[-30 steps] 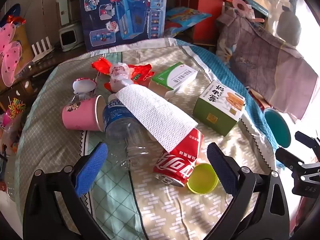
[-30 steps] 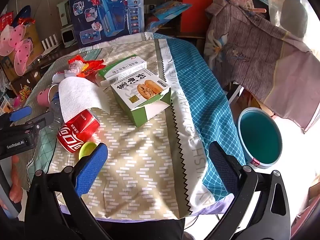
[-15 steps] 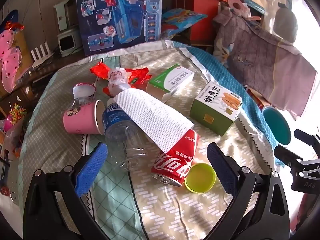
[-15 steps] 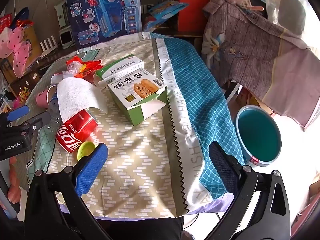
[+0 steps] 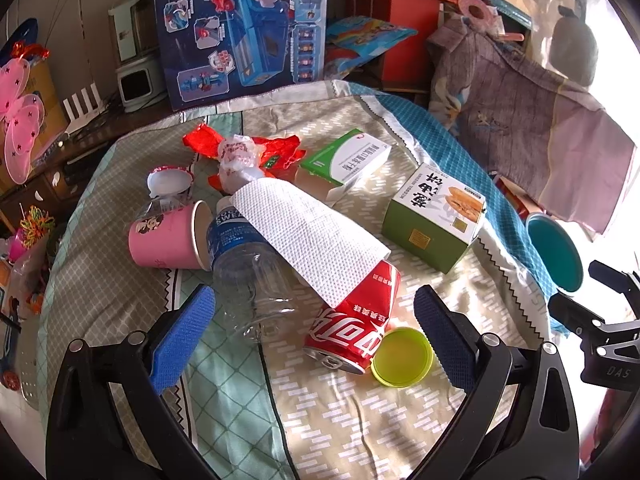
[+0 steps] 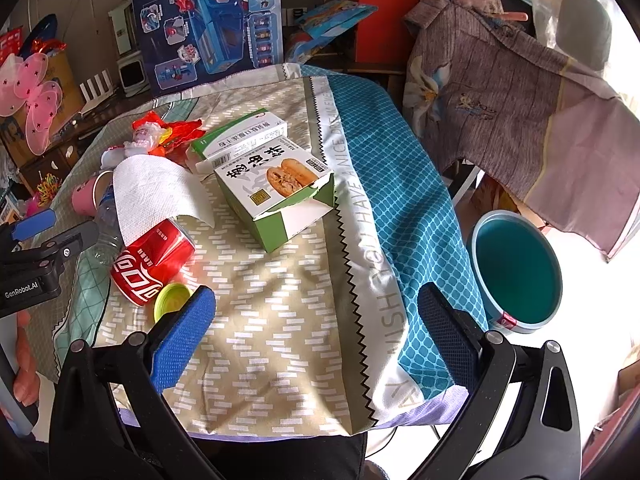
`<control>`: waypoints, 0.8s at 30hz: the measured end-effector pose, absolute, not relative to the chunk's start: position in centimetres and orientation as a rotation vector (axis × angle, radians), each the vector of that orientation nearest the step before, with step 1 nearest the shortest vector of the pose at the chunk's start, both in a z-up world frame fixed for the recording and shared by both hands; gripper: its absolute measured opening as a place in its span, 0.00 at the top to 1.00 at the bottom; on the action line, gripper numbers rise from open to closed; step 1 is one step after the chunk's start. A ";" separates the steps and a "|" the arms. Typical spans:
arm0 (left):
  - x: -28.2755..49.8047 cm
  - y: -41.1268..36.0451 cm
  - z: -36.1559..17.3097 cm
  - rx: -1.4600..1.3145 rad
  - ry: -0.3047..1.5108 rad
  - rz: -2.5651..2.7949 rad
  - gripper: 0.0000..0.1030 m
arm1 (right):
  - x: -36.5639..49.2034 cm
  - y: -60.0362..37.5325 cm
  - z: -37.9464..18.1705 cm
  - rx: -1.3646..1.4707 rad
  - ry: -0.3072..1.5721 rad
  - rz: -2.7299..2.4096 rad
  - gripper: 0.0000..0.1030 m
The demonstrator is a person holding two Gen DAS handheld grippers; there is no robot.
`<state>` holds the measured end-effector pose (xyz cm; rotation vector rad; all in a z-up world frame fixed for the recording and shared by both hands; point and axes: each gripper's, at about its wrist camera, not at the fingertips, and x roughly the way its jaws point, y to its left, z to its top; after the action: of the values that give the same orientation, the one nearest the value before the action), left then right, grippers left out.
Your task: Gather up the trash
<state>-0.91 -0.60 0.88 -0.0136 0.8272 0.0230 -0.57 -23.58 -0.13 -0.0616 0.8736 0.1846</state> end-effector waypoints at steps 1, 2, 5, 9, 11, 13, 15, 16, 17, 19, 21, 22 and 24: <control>-1.0 -0.6 0.9 -0.012 0.828 0.024 0.04 | -0.6 -23.6 -0.1 -0.061 0.874 0.185 0.06; -1.0 -0.6 0.9 -0.012 0.829 0.023 0.04 | -0.6 -23.6 -0.1 -0.060 0.873 0.185 0.06; -0.6 -0.4 0.8 -0.017 0.831 0.021 0.04 | -0.6 -23.6 -0.1 -0.062 0.872 0.184 0.06; -0.6 -0.4 0.8 -0.020 0.832 0.022 0.04 | -0.5 -23.7 -0.1 -0.057 0.874 0.182 0.06; -0.6 -0.3 0.8 -0.021 0.835 0.021 0.04 | -0.4 -23.8 -0.1 -0.056 0.875 0.180 0.06; -0.7 -0.1 0.8 -0.021 0.836 0.021 0.04 | -0.4 -23.7 -0.1 -0.055 0.875 0.180 0.06; -0.7 0.1 0.8 -0.021 0.838 0.019 0.04 | -0.4 -23.8 -0.1 -0.055 0.874 0.180 0.06; -0.8 -0.2 0.8 -0.019 0.835 0.019 0.04 | -0.4 -23.8 -0.1 -0.055 0.873 0.180 0.06; -0.6 -0.4 0.7 -0.017 0.834 0.021 0.04 | -0.3 -23.9 -0.1 -0.054 0.875 0.179 0.06; -0.7 -0.3 0.7 -0.016 0.835 0.020 0.03 | -0.2 -24.0 -0.1 -0.051 0.876 0.179 0.06; -0.9 -0.2 0.6 -0.014 0.837 0.019 0.04 | -0.2 -24.0 -0.1 -0.054 0.876 0.178 0.06; -1.0 -0.1 0.6 -0.014 0.838 0.018 0.04 | -0.2 -24.0 0.0 -0.054 0.874 0.180 0.06; -0.8 -0.4 0.6 -0.015 0.838 0.020 0.04 | -0.2 -24.0 -0.1 -0.054 0.876 0.180 0.06</control>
<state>-0.76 -0.41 0.63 -0.0150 0.8377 0.0205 -0.19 -24.03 -0.06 -0.0538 0.8756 0.1797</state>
